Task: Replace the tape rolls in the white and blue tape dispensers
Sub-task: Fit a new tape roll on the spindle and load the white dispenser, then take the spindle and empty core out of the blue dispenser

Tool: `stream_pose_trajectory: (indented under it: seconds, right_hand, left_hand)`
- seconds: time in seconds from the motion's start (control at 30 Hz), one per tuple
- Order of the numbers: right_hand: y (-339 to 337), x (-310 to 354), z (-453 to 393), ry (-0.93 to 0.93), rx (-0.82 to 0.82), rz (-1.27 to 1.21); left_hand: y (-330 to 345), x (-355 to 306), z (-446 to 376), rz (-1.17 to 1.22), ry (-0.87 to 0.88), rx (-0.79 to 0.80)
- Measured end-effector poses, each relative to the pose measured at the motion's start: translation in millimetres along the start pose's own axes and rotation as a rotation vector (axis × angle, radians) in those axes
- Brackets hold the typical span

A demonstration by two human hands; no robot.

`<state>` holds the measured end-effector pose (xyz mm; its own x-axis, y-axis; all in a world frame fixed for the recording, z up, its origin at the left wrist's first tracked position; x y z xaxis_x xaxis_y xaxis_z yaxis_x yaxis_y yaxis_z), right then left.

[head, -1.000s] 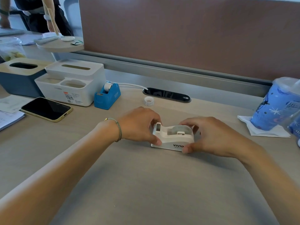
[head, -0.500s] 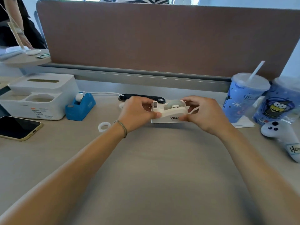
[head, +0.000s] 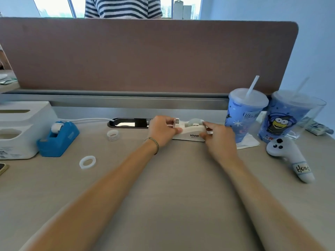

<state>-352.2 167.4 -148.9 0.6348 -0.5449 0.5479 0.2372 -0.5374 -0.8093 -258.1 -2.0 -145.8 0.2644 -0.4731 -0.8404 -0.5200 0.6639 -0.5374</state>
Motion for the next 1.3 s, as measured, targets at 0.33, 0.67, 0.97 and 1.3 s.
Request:
stream_pose_trajectory:
  seconds: [0.33,0.67,0.97,1.3]
  right_hand:
    - [-3.1,8.2,1.9,0.009,0.013,-0.021]
    - [28.7,100.6,43.9,-0.429,-0.034,0.102]
    - [86.7,214.7,48.4,-0.656,0.137,0.073]
    - [113.1,247.0,49.7,-0.671,0.262,-0.026]
  left_hand:
    - [-5.7,5.7,4.3,-0.028,-0.016,0.092]
    - [-120.0,38.6,103.1,-0.179,-0.003,-0.253]
    - [-243.8,101.7,145.9,-0.569,-0.394,-0.57]
    - [-248.5,127.4,143.6,-0.617,-0.465,-0.517]
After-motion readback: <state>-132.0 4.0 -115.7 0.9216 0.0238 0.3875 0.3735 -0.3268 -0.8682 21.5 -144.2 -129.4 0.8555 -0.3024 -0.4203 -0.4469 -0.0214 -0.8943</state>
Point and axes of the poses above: each hand's wrist, its own z-axis away from the middle knuckle, its own y-axis out of the palm, x = y × z, the point moved 1 cm from there along -z, towards the middle knuckle, and after that the axes turned 11 degrees about x, right-handed, at the moved point
